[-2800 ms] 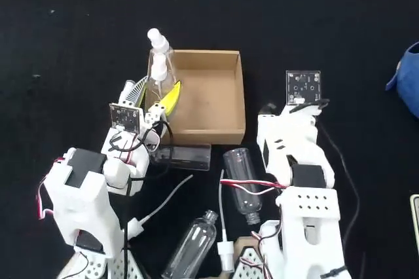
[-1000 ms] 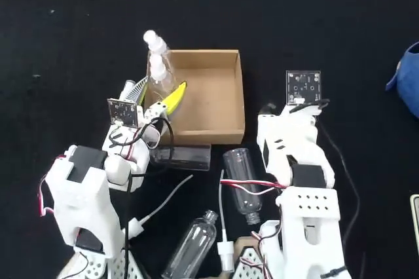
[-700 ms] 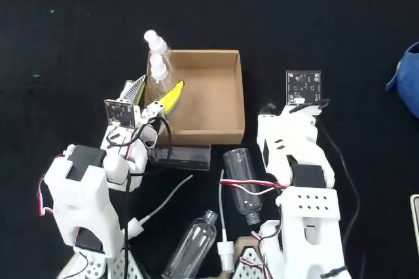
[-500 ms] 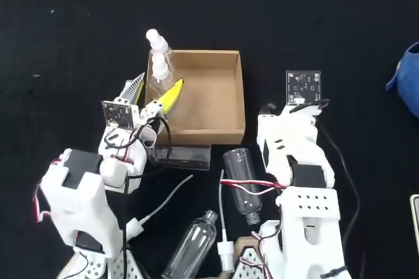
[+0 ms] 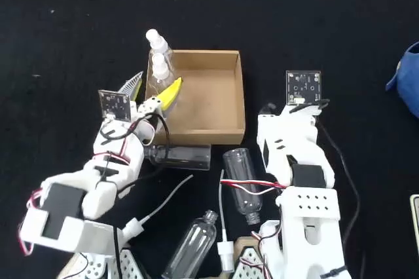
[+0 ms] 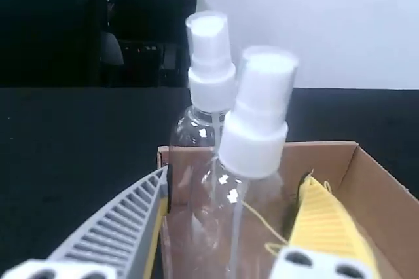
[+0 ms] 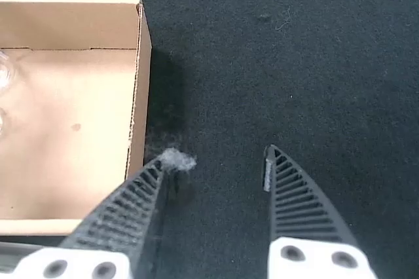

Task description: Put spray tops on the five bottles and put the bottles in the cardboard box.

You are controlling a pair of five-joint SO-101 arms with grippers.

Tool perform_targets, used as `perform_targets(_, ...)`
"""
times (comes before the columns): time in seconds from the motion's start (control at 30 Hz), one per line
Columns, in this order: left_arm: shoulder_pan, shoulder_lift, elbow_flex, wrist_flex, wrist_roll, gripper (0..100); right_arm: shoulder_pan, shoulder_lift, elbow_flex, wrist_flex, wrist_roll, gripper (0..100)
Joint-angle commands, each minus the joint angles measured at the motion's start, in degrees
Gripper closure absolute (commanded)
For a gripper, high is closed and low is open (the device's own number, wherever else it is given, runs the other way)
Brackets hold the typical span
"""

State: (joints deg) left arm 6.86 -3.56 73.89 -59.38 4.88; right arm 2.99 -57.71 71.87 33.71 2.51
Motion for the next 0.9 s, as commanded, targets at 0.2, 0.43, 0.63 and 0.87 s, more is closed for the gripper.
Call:
perform_targets(0.2,0.40,-13.36,5.85,5.89,0.35,82,0.97,-2.15,-0.40,-1.93,0.18,80.5)
perform_targets(0.43,0.57,-17.93,10.77,5.89,0.35,82,0.88,-2.15,-0.31,-1.93,0.18,80.5)
perform_targets(0.63,0.40,-23.56,16.84,5.89,0.70,82,0.79,-2.07,-0.31,-1.93,0.18,80.5)
perform_targets(0.87,0.40,-29.80,17.19,16.62,0.79,82,0.79,-2.07,0.84,-3.69,0.18,80.5)
